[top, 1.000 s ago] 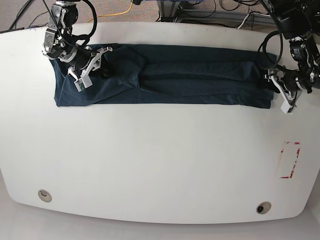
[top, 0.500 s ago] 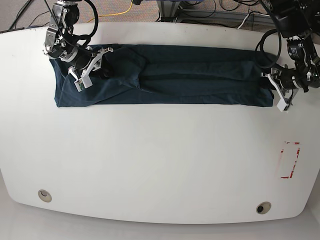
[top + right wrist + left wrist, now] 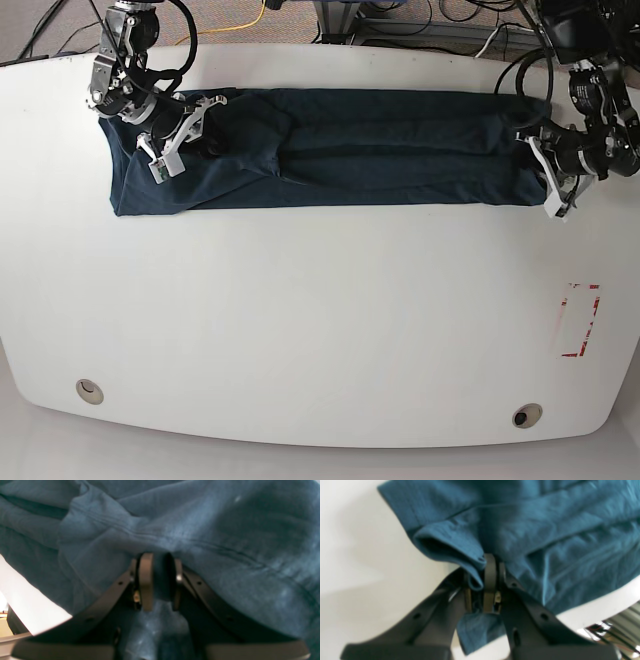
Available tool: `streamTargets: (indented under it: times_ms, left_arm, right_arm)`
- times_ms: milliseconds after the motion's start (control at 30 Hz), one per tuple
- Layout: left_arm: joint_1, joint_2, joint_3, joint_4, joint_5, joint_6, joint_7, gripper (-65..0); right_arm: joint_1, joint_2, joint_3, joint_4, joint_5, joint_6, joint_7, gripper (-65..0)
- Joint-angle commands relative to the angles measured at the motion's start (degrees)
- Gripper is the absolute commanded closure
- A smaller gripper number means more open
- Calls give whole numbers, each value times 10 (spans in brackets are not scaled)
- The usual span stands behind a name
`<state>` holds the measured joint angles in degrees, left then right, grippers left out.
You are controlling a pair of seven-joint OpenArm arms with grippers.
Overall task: Layout the t-shirt on the table in an organized manner, then fold the t-shirt properly
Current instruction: 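Grasp the t-shirt's end nearest the left gripper with the left gripper, then fold the grasped end with the left gripper toward the right gripper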
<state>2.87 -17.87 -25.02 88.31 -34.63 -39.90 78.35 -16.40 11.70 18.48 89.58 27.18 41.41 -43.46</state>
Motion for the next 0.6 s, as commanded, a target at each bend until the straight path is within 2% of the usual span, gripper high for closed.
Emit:
streamTargets:
  times_ms: [0, 200, 367, 567]
  left_arm:
    - [-3, -12, 26, 48, -9, -1, -8, -24]
    - [5, -20, 117, 125, -8, -1, -8, -24]
    - [7, -15, 165, 156, -8, -1, -8, -24]
    - [2, 36, 207, 162, -8, -1, -8, -24]
  right_arm:
    - [-7, 2, -2, -4, -48, -14, -46, -116]
    - [-7, 2, -2, -4, -48, -14, -46, -116]
    - [-3, 1, -2, -4, -48, -14, -46, -116]
    - [3, 0, -2, -6, -48, -14, -46, -116]
